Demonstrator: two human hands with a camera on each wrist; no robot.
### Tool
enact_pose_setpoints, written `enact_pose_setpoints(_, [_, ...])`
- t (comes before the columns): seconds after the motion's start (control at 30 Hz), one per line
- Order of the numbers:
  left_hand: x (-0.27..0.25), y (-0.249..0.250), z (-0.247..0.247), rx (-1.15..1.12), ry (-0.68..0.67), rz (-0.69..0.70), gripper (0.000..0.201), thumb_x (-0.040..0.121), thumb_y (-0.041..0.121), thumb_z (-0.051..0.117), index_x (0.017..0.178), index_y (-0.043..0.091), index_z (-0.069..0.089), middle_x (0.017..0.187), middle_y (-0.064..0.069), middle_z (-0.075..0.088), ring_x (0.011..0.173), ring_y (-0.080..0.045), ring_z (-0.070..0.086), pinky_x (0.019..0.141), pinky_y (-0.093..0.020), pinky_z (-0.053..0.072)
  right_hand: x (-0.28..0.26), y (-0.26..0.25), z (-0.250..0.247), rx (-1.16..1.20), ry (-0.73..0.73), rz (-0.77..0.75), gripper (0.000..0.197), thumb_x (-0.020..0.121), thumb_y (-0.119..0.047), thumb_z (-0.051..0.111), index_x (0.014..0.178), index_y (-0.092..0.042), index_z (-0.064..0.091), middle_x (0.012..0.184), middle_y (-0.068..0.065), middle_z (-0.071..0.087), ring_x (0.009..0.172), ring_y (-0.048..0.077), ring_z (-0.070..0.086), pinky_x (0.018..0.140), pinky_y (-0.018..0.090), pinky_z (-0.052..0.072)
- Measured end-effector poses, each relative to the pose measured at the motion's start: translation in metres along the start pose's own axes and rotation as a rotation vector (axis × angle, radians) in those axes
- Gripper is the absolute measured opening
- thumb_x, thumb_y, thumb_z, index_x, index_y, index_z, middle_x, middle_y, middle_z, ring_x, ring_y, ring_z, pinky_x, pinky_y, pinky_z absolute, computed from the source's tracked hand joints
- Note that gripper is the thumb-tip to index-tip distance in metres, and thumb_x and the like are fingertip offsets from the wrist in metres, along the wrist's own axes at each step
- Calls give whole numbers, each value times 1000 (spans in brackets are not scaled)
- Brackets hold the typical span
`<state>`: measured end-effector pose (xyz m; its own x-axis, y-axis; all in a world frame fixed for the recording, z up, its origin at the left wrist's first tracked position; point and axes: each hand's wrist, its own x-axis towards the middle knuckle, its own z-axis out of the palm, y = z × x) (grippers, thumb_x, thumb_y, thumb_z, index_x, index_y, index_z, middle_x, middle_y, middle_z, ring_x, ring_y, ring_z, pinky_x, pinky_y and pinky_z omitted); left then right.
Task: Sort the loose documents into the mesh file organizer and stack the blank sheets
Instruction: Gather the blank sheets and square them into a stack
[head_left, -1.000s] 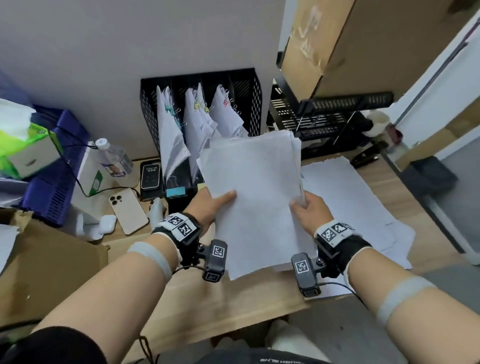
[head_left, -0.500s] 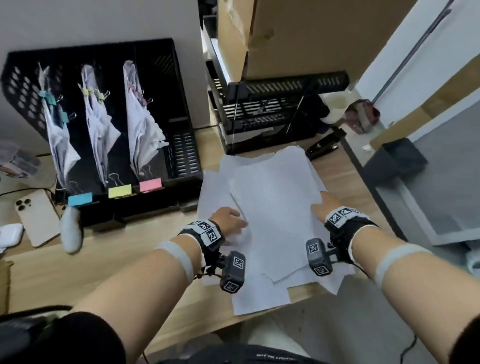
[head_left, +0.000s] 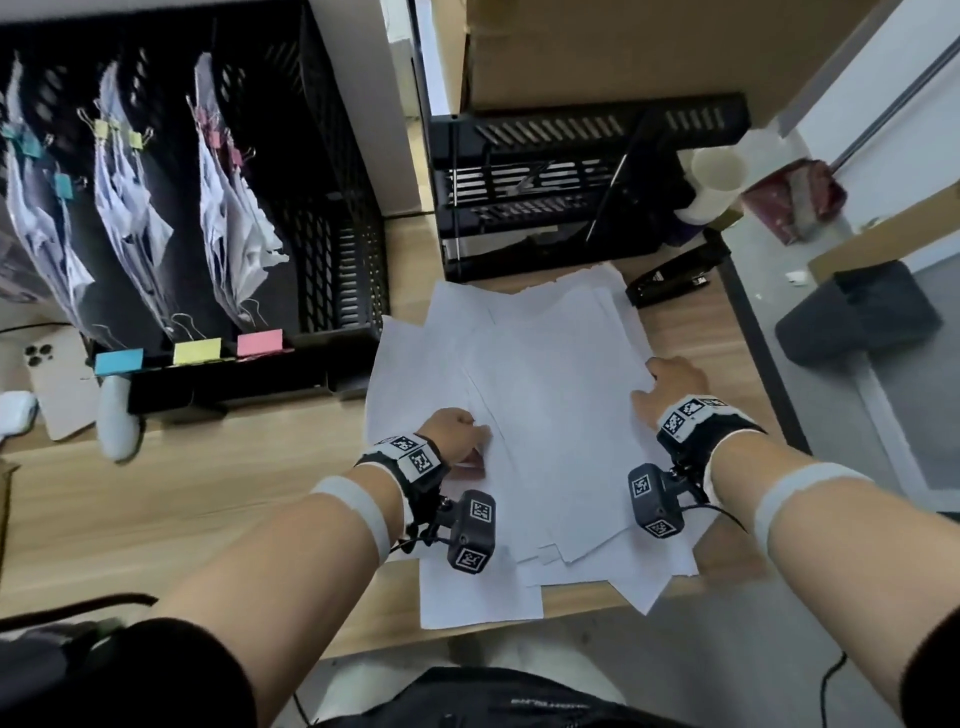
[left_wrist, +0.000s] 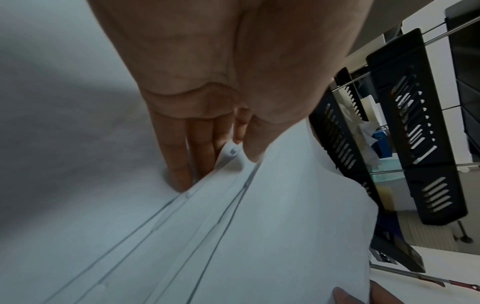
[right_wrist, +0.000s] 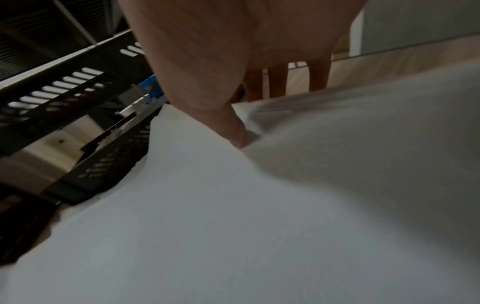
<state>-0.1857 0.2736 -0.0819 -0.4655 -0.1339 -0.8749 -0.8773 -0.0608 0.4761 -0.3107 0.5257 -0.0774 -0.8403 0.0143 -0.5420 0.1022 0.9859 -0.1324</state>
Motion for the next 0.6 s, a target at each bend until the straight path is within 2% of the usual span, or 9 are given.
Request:
enact_pose_setpoints(0.1, [-8,4,11,-79,-24,5,30,95,25,67,83,12,43,90,-13,57,80,-31,62,80,-46,59,-1,5,2,29,37,-34,35,87,-22,54,120,-11,57,134,15,40,122,35,44,100,34,42])
enact_pose_setpoints(0.17, [-10,7,16,-83,-24,23,39,89,37,73,101,11,46,104,-9,59,95,-30,64,78,-42,58,-1,9,3,73,20,-48,36,86,-23,55,120,-11,57,133,15,43,117,34,49,99,33,43])
enact_pose_setpoints(0.27, [8,4,19,-94,-23,40,77,68,52,80,125,10,51,120,-12,65,108,-33,67,88,-52,59,-4,12,3,151,52,-84,31,88,-15,56,117,-5,56,131,14,44,109,32,54,95,28,42])
enact_pose_setpoints(0.33, [22,-3,21,-91,20,45,81,63,55,75,126,10,52,118,-14,67,105,-36,69,87,-58,58,-8,16,4,198,74,-83,34,90,-9,55,123,-3,52,137,13,35,102,30,56,91,19,37])
enact_pose_setpoints(0.37, [24,-4,21,-97,39,45,76,65,55,71,124,10,52,116,-16,67,104,-37,69,86,-59,58,-11,17,5,236,78,-74,36,90,-7,55,126,-4,51,138,14,33,96,29,56,88,18,35])
enact_pose_setpoints(0.43, [12,3,24,-127,54,63,52,84,47,62,115,6,53,115,-19,66,106,-41,68,87,-60,58,-16,20,5,301,72,-70,38,90,-5,53,127,-7,49,134,15,44,90,27,54,86,21,37])
enact_pose_setpoints(0.5, [11,3,25,-169,59,67,34,96,39,53,102,6,50,111,-21,64,110,-43,66,88,-60,57,-19,26,7,365,34,-53,38,89,-4,50,127,-11,44,120,13,58,90,27,56,82,26,41])
enact_pose_setpoints(0.53, [9,4,25,-190,62,63,32,98,38,51,100,7,50,112,-22,63,111,-42,66,88,-60,57,-21,28,9,401,5,-43,42,89,-3,49,129,-14,40,117,10,59,89,27,56,80,28,42])
enact_pose_setpoints(0.6, [6,4,25,-221,66,53,38,97,43,54,106,5,51,116,-21,64,112,-40,66,90,-58,57,-27,31,13,444,-65,-27,53,90,-2,48,137,-20,30,116,3,53,93,29,58,81,30,44])
